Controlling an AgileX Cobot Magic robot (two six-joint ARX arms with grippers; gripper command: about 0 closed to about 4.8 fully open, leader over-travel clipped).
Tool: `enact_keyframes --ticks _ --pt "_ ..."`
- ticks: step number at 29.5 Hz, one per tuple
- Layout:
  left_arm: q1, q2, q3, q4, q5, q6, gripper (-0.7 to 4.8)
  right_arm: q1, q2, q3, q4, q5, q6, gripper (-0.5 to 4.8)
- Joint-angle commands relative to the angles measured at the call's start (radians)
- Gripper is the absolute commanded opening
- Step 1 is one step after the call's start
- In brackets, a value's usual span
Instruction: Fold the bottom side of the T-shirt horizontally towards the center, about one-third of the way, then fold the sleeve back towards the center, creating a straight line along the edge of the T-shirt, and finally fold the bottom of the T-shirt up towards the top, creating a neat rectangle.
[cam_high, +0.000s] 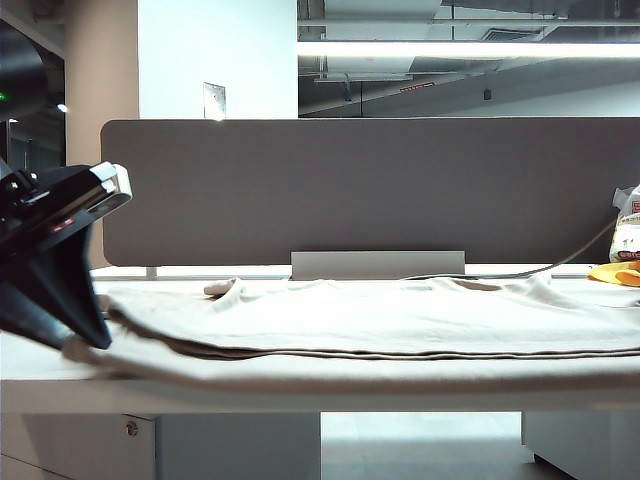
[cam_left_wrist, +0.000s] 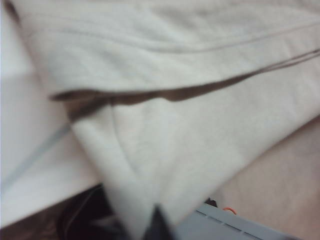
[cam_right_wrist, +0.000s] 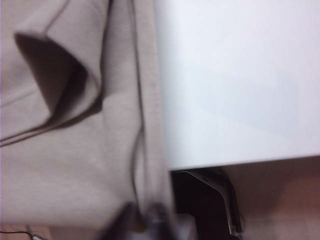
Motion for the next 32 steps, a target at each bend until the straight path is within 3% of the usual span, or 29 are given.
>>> enact_keyframes --ticks 1,3,6,8,12,18,24,32 --pt "-0.001 -0.003 0.002 0.016 -0.032 -0.001 2.86 0.000 -0.003 0.002 0.030 -0.007 0.035 2.83" --pt "0.000 -0.003 0.003 0.017 -0.049 0.000 3.50 0.000 -0.003 0.003 0.046 -0.008 0.047 3.23" --pt "0.000 -0.003 0.005 0.034 -0.060 0.000 4.40 0.000 -0.004 0.003 0.085 -0.019 0.082 3.39" --pt "0.000 -0.003 0.005 0.066 -0.061 -0.006 4.66 0.000 -0.004 0.004 0.133 -0.048 0.119 3.39" --pt "0.000 -0.003 0.032 0.136 -0.130 -0.069 4.67 0.000 -0.004 0.005 0.234 -0.055 0.201 3.38" --pt "0.001 0.024 0.160 0.126 -0.247 -0.039 4.65 -0.012 0.013 0.040 0.351 0.020 0.235 3.34" --pt "0.019 0.114 0.299 0.101 -0.244 -0.030 4.65 -0.045 0.114 0.157 0.338 0.019 0.235 3.12" --pt "0.175 0.214 0.385 0.108 -0.193 -0.031 4.61 -0.077 0.252 0.303 0.346 0.042 0.234 3.04"
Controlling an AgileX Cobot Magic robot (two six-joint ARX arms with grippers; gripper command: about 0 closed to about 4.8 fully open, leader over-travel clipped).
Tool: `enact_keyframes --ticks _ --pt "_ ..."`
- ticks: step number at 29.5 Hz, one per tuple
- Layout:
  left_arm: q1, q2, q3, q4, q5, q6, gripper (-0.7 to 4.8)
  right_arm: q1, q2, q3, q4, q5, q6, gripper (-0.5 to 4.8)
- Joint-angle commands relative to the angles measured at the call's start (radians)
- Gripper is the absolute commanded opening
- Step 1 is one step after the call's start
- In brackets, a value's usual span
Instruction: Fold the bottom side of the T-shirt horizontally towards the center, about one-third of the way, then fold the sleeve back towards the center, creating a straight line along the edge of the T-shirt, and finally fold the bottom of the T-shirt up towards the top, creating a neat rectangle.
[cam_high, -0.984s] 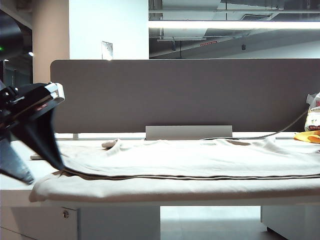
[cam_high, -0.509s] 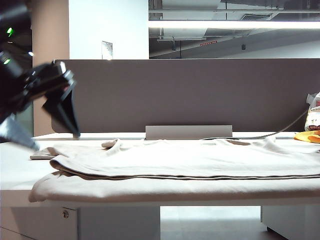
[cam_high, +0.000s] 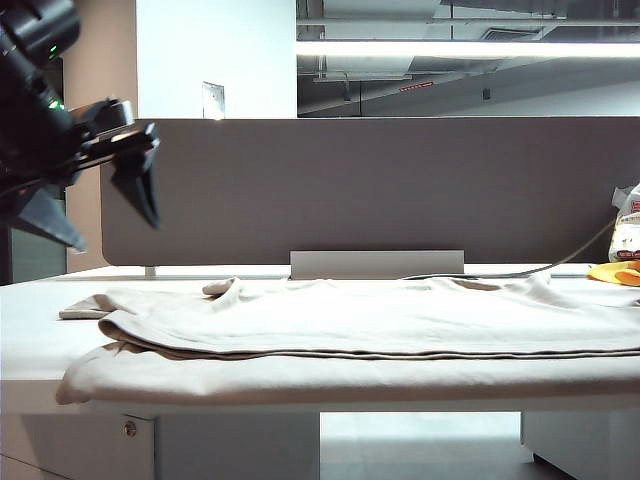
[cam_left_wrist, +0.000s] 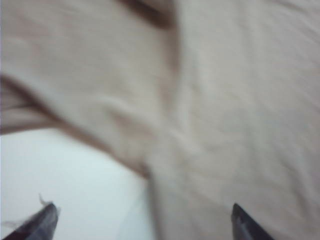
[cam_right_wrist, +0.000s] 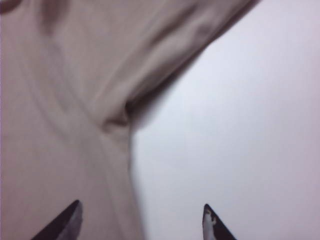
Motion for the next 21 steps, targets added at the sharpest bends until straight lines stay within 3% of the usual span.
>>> enact_keyframes --ticks 1,6,10,21 --pt "0.081 0.047 0.037 0.002 0.070 0.003 4.61 -0.014 0.066 0.077 0.011 0.010 0.002 3.04" --pt "0.174 0.118 0.091 -0.009 0.140 0.000 4.57 -0.024 0.175 0.203 -0.026 0.013 -0.005 3.04" --pt "0.217 0.171 0.143 -0.028 0.142 0.020 4.57 -0.031 0.249 0.283 -0.045 0.020 -0.021 3.04" --pt "0.233 0.354 0.320 -0.085 0.136 0.034 4.57 -0.090 0.389 0.396 -0.067 0.031 -0.048 3.06"
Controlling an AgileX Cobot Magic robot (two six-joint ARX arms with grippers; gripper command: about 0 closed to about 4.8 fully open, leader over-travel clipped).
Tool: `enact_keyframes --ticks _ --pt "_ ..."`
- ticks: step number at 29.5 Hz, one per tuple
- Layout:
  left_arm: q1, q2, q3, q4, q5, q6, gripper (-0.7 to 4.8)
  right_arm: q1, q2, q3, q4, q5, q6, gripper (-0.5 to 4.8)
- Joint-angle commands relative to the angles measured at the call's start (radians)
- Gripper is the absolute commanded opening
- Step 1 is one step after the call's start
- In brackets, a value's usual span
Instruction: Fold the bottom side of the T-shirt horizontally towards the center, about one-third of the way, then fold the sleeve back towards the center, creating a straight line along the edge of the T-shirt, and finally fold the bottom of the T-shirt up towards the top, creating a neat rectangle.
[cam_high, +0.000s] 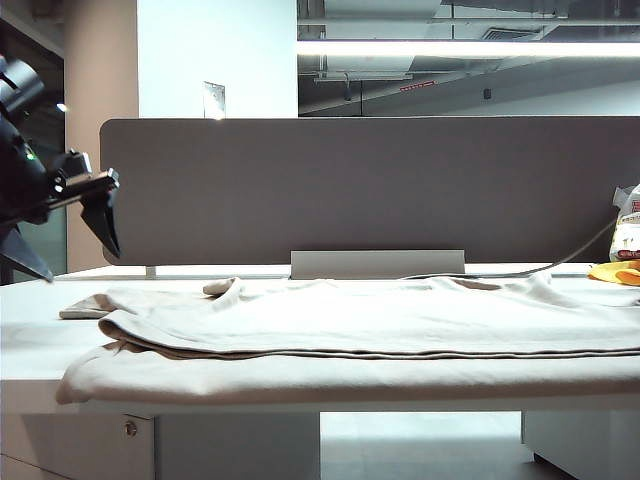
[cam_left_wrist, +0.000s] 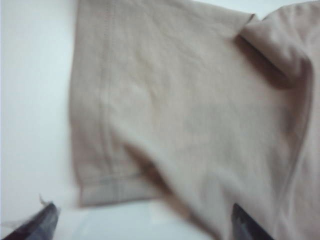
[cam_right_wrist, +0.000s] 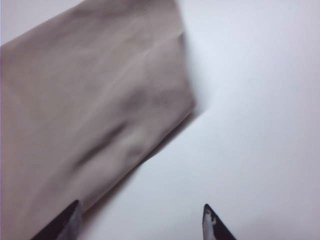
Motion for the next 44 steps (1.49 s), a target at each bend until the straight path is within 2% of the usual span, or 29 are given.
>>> enact_keyframes --ticks 1,9,12,20,23,25,26,27,28,29,30,31,32,33,35,39,44 --pt "0.002 0.052 0.064 -0.032 0.001 0.005 4.57 -0.013 0.037 0.041 -0.018 -0.003 -0.011 3.06" --pt "0.002 0.138 0.162 -0.046 -0.027 0.016 4.55 -0.022 0.131 0.145 -0.014 -0.004 -0.031 3.06" --pt "0.002 0.175 0.202 -0.068 -0.026 0.016 4.23 -0.018 0.177 0.203 -0.034 -0.004 -0.031 3.06" --pt "0.002 0.274 0.290 -0.098 -0.048 0.017 4.20 -0.010 0.281 0.307 -0.042 -0.029 -0.030 3.05" --pt "0.002 0.305 0.305 -0.098 -0.053 0.024 3.77 0.002 0.299 0.310 -0.019 -0.023 -0.031 3.05" --pt "-0.001 0.323 0.323 -0.100 -0.052 0.024 3.22 0.011 0.304 0.314 -0.016 -0.023 -0.030 3.02" --pt "-0.006 0.325 0.323 -0.097 -0.052 0.025 3.01 0.012 0.309 0.316 -0.016 -0.023 -0.030 2.88" --pt "-0.007 0.327 0.323 -0.090 -0.050 0.037 2.42 0.017 0.312 0.320 -0.018 -0.025 -0.030 2.21" --pt "-0.011 0.327 0.323 -0.090 -0.046 0.045 2.18 0.020 0.313 0.321 -0.015 -0.024 -0.030 1.98" --pt "-0.015 0.327 0.323 -0.089 -0.045 0.054 1.66 0.026 0.313 0.321 -0.012 -0.024 -0.030 1.87" --pt "-0.017 0.327 0.323 -0.086 -0.045 0.055 1.52 0.029 0.313 0.321 -0.010 -0.024 -0.030 1.87" --pt "-0.022 0.327 0.323 -0.077 -0.045 0.053 1.25 0.033 0.313 0.321 -0.010 -0.018 -0.031 1.62" --pt "-0.022 0.327 0.323 -0.074 -0.044 0.054 1.05 0.033 0.313 0.321 -0.009 -0.020 -0.031 1.32" --pt "-0.023 0.327 0.323 -0.065 -0.044 0.056 0.53 0.033 0.313 0.321 -0.007 -0.021 -0.031 0.62" --pt "-0.029 0.327 0.323 -0.056 -0.041 0.071 -0.03 0.032 0.313 0.321 -0.007 -0.027 -0.031 0.10" --pt "-0.030 0.327 0.323 -0.037 -0.041 0.069 -0.06 0.032 0.313 0.321 0.006 -0.029 -0.031 -0.01" --pt "-0.038 0.327 0.359 -0.054 -0.003 0.069 -0.06 0.033 0.312 0.354 0.019 -0.114 -0.030 -0.02"
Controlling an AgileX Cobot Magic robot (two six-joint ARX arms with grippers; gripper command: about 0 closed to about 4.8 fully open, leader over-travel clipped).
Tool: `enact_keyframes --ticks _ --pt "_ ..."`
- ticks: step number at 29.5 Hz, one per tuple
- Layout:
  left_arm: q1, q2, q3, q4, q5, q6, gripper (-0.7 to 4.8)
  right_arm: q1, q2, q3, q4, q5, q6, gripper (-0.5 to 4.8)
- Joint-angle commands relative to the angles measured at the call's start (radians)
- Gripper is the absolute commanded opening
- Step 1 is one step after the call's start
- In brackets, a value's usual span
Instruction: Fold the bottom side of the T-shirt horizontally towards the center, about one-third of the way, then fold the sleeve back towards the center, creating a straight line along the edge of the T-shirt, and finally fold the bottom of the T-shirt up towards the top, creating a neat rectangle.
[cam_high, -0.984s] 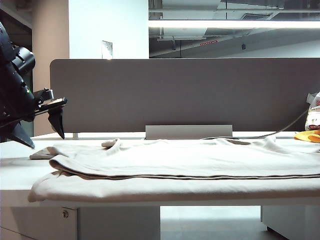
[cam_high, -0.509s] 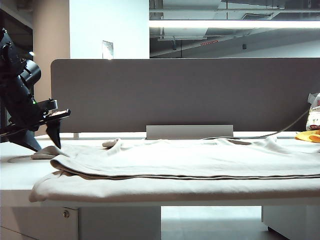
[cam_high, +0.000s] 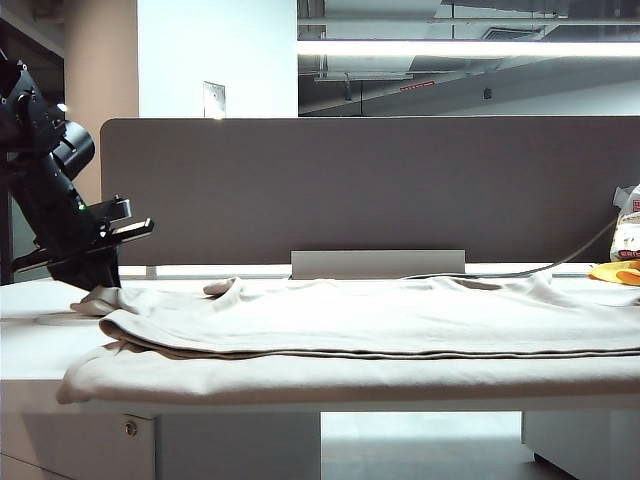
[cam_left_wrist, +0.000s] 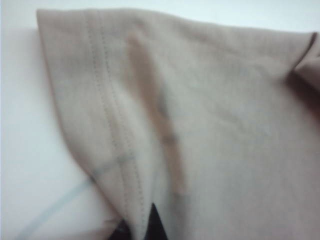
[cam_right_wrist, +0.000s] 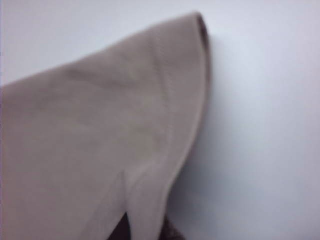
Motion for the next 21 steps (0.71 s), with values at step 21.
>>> enact_keyframes --ticks 21 --pt "-0.319 -0.004 0.186 -0.079 0.105 0.022 -0.06 0.383 -0.039 0.137 -0.055 -0.189 0.024 -0.02"
